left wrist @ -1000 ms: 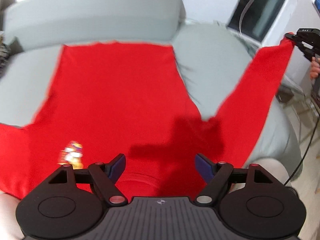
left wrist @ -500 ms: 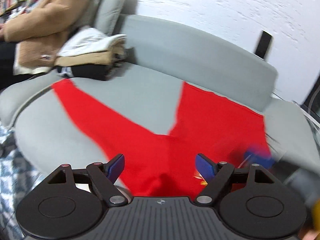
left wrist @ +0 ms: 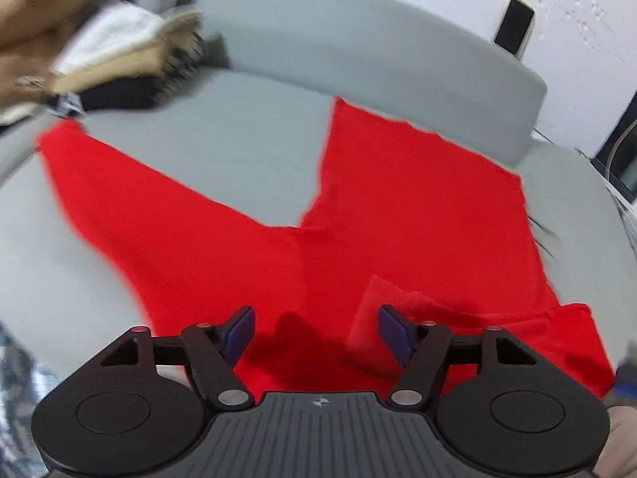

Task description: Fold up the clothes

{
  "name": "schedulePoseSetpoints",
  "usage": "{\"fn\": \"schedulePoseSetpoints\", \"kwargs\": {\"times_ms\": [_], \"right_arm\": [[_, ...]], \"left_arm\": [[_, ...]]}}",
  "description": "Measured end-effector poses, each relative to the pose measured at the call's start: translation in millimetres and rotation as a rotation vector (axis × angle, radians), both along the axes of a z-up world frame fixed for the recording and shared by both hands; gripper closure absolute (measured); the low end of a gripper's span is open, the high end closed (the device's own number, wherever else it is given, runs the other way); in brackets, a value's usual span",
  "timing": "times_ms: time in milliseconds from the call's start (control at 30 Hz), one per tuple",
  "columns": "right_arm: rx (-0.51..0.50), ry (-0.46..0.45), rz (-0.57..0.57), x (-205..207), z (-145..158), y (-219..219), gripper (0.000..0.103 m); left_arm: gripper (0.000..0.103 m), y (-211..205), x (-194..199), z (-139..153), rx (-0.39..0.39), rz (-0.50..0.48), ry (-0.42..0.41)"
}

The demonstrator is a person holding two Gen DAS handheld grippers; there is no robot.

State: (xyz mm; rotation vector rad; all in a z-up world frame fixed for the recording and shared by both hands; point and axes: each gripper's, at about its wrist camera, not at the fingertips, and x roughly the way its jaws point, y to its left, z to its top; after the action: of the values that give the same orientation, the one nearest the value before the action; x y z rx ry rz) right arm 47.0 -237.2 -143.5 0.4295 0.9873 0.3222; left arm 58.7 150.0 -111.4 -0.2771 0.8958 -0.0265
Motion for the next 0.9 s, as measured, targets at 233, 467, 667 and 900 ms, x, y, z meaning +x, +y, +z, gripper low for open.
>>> {"fn": "schedulePoseSetpoints", "kwargs": {"times_ms": [233, 467, 667, 900], "right_arm": [[0.050, 0.158, -0.059, -1.9, -44.1, -29.5, 0.046], [0.043, 0.178, -0.064, 3.0, -51.8, -27.7, 0.047], [0.040, 0.181, -0.069, 1.5, -47.8, -29.5, 0.046], [0.013, 0.164, -0.075, 0.0, -41.7, -30.1, 0.046]], "left_arm": [[0.040, -16.5, 51.9, -26.8, 0.013, -0.111, 0.157], [0.061, -38.2, 65.6, -27.1, 0.141, -0.210, 0.146], [0.071, -62.8, 50.0, -34.6, 0.213, -0.330, 0.095], [0.100, -40.9, 24.7, -5.0, 0.163, -0.239, -0.034]]}}
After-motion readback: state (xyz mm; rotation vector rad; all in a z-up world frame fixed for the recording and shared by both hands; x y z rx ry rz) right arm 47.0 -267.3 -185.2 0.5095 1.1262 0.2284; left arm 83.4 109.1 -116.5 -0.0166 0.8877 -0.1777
